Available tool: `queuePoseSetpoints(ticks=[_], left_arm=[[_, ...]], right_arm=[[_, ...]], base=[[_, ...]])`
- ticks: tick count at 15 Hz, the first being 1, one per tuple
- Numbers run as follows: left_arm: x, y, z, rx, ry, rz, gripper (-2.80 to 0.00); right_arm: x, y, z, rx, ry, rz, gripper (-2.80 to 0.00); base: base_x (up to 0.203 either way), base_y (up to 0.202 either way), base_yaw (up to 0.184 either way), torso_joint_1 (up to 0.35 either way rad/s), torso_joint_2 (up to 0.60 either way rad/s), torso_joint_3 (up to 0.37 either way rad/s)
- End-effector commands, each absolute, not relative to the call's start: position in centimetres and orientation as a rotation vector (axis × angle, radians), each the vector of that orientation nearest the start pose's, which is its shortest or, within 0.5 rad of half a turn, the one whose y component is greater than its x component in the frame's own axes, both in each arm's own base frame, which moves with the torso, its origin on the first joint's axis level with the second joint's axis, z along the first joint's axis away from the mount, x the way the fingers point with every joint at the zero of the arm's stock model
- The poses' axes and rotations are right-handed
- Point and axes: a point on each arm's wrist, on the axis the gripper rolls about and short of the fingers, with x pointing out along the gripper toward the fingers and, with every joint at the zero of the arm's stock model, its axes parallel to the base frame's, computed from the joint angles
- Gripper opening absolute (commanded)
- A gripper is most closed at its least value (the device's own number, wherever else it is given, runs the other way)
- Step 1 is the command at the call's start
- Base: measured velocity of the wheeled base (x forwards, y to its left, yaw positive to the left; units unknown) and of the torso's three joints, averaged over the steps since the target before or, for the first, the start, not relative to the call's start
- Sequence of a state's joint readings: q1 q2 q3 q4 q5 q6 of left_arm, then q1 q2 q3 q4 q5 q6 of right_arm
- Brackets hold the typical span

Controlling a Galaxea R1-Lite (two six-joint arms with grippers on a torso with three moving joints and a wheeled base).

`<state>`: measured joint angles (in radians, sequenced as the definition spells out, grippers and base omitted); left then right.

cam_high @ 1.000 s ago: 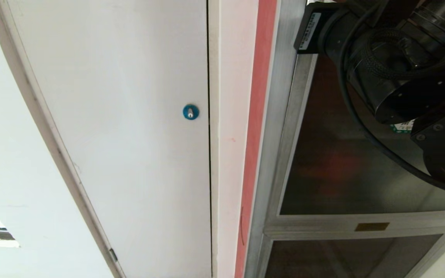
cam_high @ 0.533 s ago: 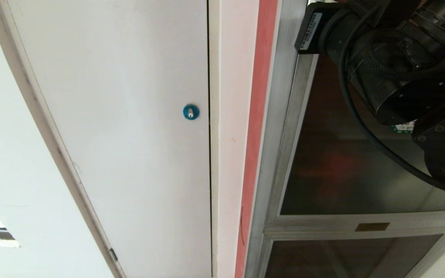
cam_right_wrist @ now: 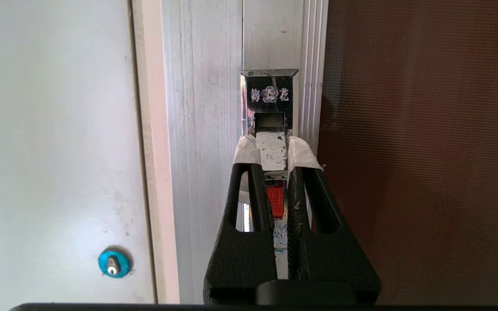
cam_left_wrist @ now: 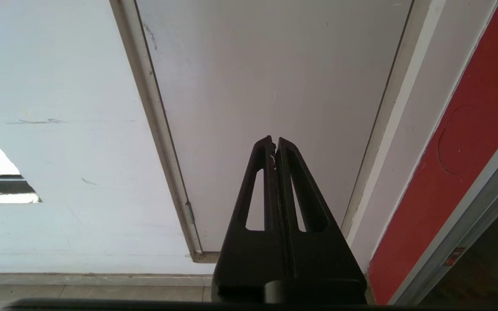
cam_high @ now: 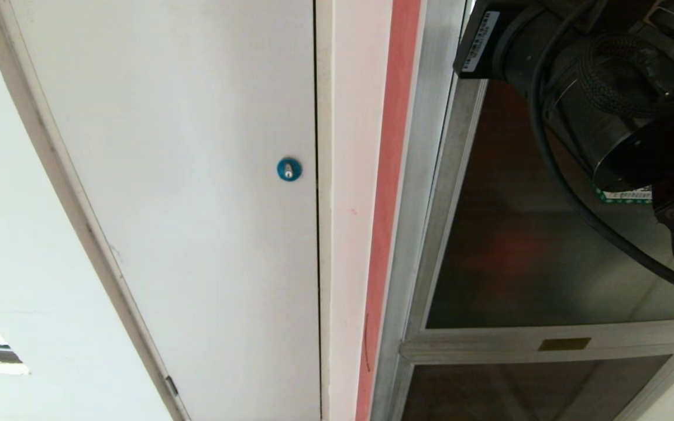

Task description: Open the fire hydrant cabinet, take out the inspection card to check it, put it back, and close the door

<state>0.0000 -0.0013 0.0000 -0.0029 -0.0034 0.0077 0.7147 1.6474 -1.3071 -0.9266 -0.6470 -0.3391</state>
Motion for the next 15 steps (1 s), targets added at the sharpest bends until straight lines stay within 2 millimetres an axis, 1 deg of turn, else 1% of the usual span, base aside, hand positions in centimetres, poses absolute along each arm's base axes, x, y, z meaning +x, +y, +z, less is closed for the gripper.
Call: queuePoseSetpoints(ticks=[1, 6, 15], left_arm=[[-2.3, 0.0, 7.5, 0.006, 0.000, -0.004, -2.80], [-2.3, 0.0, 7.5, 0.008, -0.002, -0.003, -2.80], [-2.3, 0.0, 7.5, 0.008, -0.001, -0.004, -2.80]], right_arm=[[22.4, 17.9, 37.0, 0.047, -0.472, -0.010, -2.80], [20.8, 17.4, 37.5, 0.064, -0.479, 0.000, -2.80], [19.3, 16.7, 37.6, 0.074, -0.480, 0.015, -2.80]], base=[[0.000, 0.000, 0.000, 0.000, 0.00, 0.000], [0.000, 0.000, 0.000, 0.000, 0.00, 0.000], [0.000, 0.000, 0.000, 0.000, 0.00, 0.000]])
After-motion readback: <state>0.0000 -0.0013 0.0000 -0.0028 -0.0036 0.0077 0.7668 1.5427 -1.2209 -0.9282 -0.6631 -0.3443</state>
